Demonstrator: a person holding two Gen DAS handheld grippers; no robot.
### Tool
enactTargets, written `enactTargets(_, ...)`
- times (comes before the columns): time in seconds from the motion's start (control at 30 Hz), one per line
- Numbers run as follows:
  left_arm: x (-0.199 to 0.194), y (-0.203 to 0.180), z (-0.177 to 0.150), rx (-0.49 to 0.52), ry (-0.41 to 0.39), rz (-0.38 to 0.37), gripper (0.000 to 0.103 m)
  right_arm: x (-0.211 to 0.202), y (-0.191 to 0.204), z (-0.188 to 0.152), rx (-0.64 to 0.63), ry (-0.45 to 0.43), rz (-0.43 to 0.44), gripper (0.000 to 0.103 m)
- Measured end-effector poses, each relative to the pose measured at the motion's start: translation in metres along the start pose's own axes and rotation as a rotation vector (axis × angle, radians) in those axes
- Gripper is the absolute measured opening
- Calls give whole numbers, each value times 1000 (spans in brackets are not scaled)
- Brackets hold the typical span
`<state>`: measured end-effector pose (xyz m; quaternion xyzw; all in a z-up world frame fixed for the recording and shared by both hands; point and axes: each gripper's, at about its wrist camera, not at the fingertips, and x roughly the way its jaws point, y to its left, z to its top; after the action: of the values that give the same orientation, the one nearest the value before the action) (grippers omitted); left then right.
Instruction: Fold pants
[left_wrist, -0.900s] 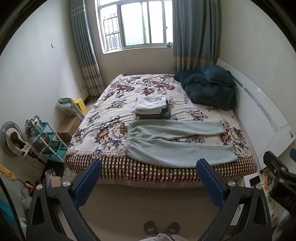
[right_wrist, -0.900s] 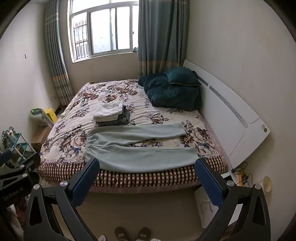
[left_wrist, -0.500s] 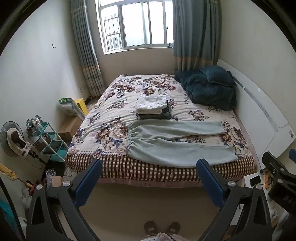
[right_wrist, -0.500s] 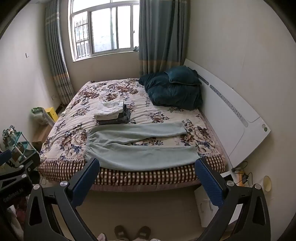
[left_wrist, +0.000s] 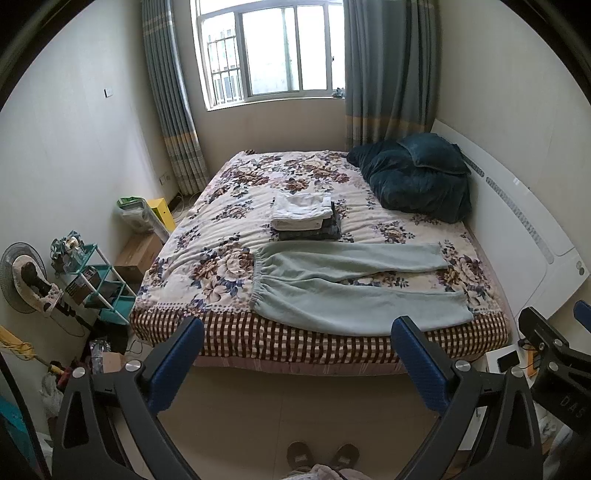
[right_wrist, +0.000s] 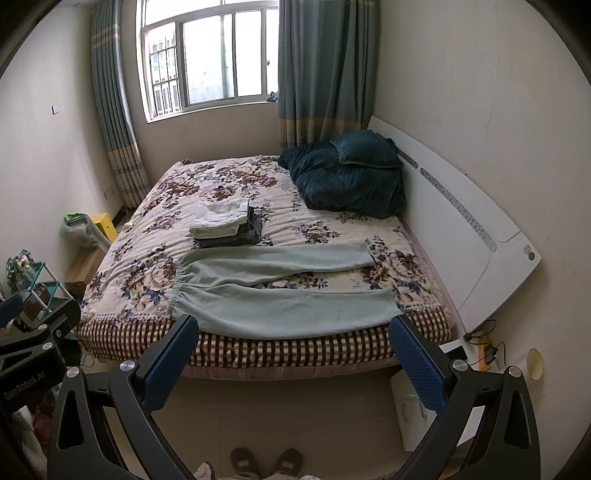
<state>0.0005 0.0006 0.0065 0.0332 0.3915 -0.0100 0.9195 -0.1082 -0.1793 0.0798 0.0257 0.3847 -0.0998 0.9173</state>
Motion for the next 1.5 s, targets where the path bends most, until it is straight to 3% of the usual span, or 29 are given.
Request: enactTargets(1.5, 1, -2, 7, -15, -7, -13, 103, 4, -4, 6, 3, -8, 2, 103)
